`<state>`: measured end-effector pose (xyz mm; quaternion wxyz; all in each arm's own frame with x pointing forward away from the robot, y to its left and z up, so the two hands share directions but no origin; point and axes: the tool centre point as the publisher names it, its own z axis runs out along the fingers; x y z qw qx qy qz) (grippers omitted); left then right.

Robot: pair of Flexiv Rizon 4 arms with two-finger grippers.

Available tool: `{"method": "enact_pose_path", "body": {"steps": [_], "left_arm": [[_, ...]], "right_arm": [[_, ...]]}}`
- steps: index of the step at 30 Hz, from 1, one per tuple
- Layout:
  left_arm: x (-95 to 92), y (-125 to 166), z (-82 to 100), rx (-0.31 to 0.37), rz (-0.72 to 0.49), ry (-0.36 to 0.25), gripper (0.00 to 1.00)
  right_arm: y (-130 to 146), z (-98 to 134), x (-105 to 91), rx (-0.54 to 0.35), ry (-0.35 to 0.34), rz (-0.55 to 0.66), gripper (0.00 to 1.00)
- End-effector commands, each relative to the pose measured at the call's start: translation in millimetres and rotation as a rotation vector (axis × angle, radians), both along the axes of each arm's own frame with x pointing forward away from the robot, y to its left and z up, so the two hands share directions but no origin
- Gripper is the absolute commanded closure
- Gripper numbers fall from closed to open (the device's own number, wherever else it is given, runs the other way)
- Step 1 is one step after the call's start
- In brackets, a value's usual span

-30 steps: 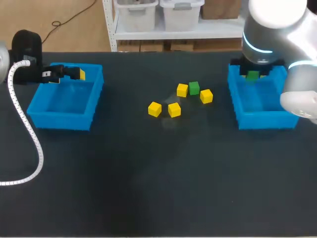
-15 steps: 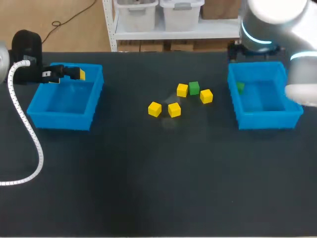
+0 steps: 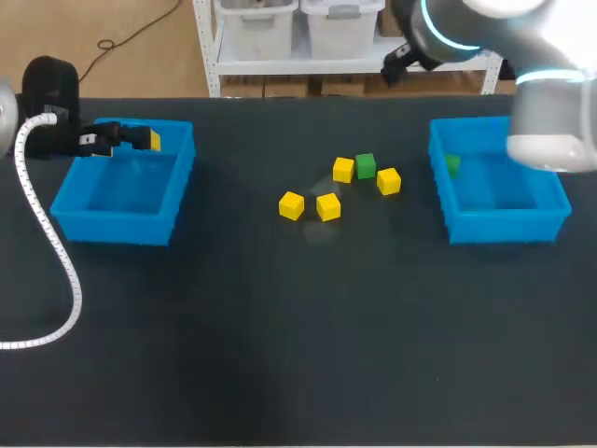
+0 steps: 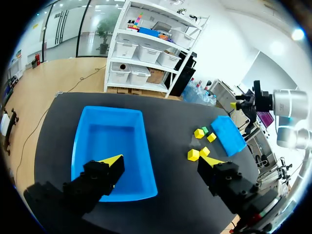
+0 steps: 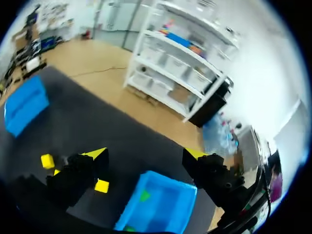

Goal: Put the green cubes in the right bin and the yellow cubes in the left bin.

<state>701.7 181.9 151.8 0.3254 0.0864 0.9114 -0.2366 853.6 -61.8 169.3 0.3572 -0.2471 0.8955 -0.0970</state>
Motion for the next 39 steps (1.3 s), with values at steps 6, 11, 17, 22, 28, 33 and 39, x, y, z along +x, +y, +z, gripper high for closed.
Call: {"method": "enact_pose_path", "body": {"steps": [6,11,17,22,28,33,39], "left_arm": [[-1.0,2,-1.6,-0.010,-0.005,-0.007,0.00],[-1.0,2,-1.6,-0.010,-0.005,-0.007,0.00],[-1.0,2,-1.6,-0.010,-0.005,-0.007,0.00],[-1.0,2,-1.6,-0.010,-0.005,-0.007,0.00],[-1.0,2,-1.6,-0.010,-0.005,-0.007,0.00],[-1.0,2,-1.6,-0.010,-0.005,-0.007,0.00],[-1.0,2,-1.6,-0.010,-0.005,-0.007,0.00]], "right_arm": [[40,-20,-25.9,-0.458,0.276,0.746,0.00],[50,-31,-52.7,-0.578,0.390,0.911,0.00],[57,-54,-60.8,-0.657,0.442,0.970,0.00],[63,-74,-57.2,-0.678,0.448,0.945,0.00],[67,-99,-46.6,-0.653,0.474,0.907,0.00],[65,-115,-39.7,-0.617,0.517,0.890,0.00],[63,-127,-37.7,-0.552,0.558,0.873,0.00]]}}
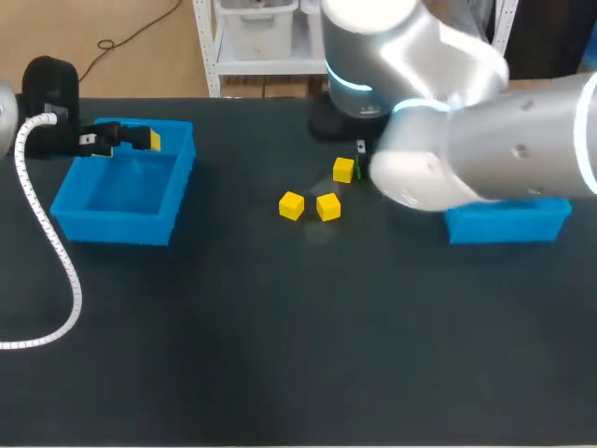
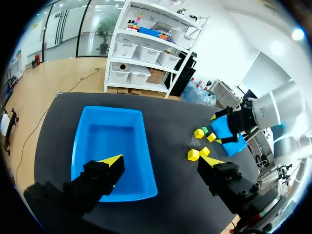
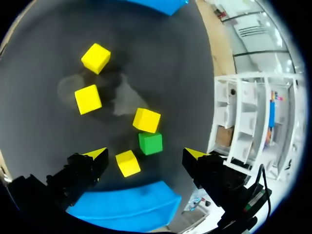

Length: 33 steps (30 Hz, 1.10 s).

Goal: Put the green cubes in the right bin and the yellow cubes in the left bin.

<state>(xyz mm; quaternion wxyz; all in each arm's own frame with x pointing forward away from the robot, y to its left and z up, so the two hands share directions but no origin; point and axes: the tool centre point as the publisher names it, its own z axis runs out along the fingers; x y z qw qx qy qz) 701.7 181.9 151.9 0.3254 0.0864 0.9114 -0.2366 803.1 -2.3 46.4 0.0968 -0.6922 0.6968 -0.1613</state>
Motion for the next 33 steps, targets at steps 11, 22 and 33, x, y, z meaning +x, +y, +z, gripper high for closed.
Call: {"method": "enact_pose_path", "body": {"steps": [11,22,33], "left_arm": [[-1.0,2,-1.6,-0.010,-0.005,-0.007,0.00],[-1.0,2,-1.6,-0.010,-0.005,-0.007,0.00],[-1.0,2,-1.6,-0.010,-0.005,-0.007,0.00]], "right_arm": [[-4,-22,9.7,0.025,0.193,-0.068,0.00],[-6,-35,5.2,0.029,0.195,-0.086,0.00],[-11,-51,1.1,0.036,0.169,-0.144,0.00]]}}
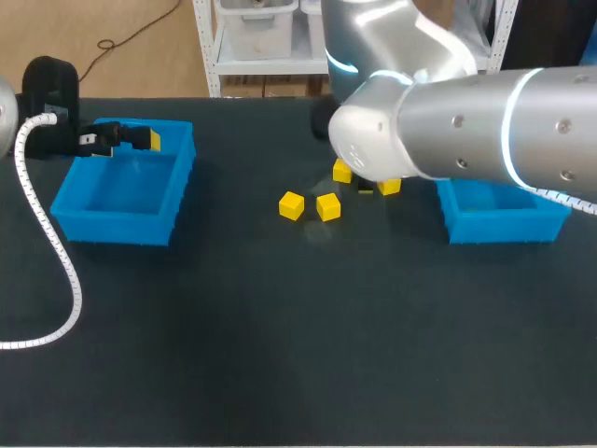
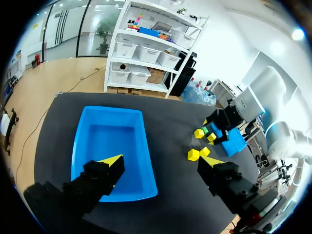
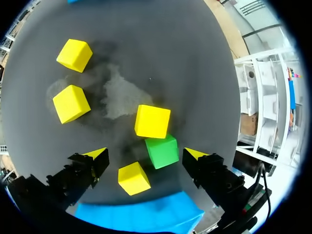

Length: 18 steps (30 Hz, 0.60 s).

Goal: Put the green cubes in the right bin and the yellow cubes in the left bin.

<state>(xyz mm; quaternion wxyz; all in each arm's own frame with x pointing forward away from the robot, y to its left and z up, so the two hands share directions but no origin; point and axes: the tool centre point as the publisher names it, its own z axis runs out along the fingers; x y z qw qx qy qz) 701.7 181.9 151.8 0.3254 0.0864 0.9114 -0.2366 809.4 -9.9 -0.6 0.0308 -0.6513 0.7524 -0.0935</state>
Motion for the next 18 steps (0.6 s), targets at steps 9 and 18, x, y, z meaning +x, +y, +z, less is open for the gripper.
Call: {"method": "enact_pose_path", "body": {"steps": [9,18], "left_arm": [[-1.0,1.9,-1.6,-0.010,-0.005,-0.007,0.00],[-1.0,1.9,-1.6,-0.010,-0.005,-0.007,0.00]], "right_arm": [[-1.7,-14.3,-6.1,0.018,-0.031,-0.057,0.71],[-1.5,-9.9,-3.1,0.041,-0.077,-0.095,1.00]]}}
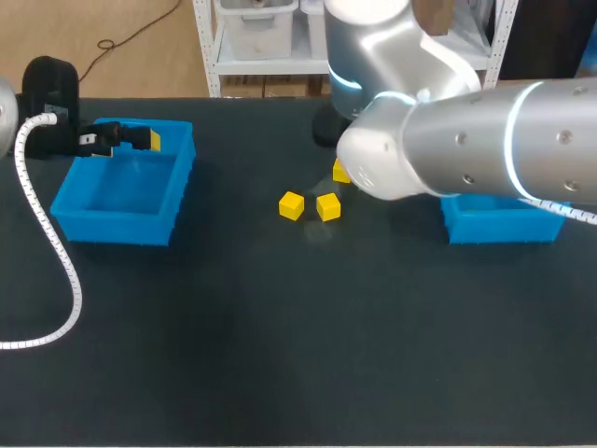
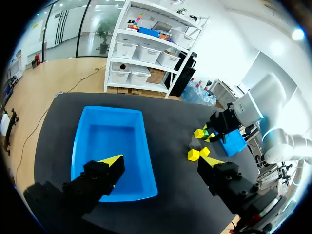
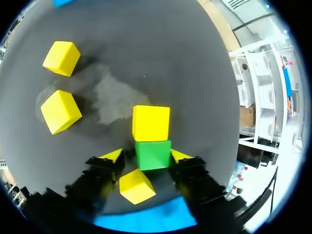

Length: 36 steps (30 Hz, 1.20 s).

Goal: Put the green cubes in the right bin and the yellow cubes in the left bin.

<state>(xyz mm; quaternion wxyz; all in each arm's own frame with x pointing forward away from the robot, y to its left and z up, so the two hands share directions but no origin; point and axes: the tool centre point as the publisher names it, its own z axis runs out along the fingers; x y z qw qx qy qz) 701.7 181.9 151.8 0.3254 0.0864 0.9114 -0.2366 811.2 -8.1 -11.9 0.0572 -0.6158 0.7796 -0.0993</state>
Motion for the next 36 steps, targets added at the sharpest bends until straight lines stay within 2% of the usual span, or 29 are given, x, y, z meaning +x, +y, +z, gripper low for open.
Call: {"method": "enact_pose_path", "body": {"steps": [1,6,9,13,17,20,25,30,36], "left_arm": [[-1.0,2,-1.6,-0.010,-0.005,-0.007,0.00],[-1.0,2,-1.6,-0.010,-0.005,-0.007,0.00],[-1.0,2,-1.6,-0.010,-0.005,-0.007,0.00],[-1.0,2,-1.6,-0.010,-0.005,-0.007,0.00],[-1.0,2,-1.6,-0.010,-0.005,-0.007,0.00],[-1.0,2,-1.6,-0.010,-0.005,-0.007,0.00],[-1.0,2,-1.6,-0.010,-0.005,-0.007,0.00],[-1.0,2,-1.6,-0.010,-0.005,-0.007,0.00],[-1.0,2,-1.6,-0.010,-0.005,-0.007,0.00]], "right_arm": [[-4,2,-4.3,0.009,-0.028,-0.013,1.00],[-6,17,-3.5,0.042,-0.083,-0.042,1.00],[-8,44,-4.1,0.108,-0.151,-0.073,1.00],[-18,87,-4.0,0.204,-0.276,-0.150,1.00],[-41,125,-7.5,0.306,-0.385,-0.252,1.00],[-62,141,-13.1,0.360,-0.447,-0.346,1.00],[-103,142,-19.3,0.386,-0.496,-0.501,1.00],[-141,135,-28.1,0.441,-0.500,-0.658,1.00],[-160,116,-40.2,0.550,-0.467,-0.821,1.00]]}}
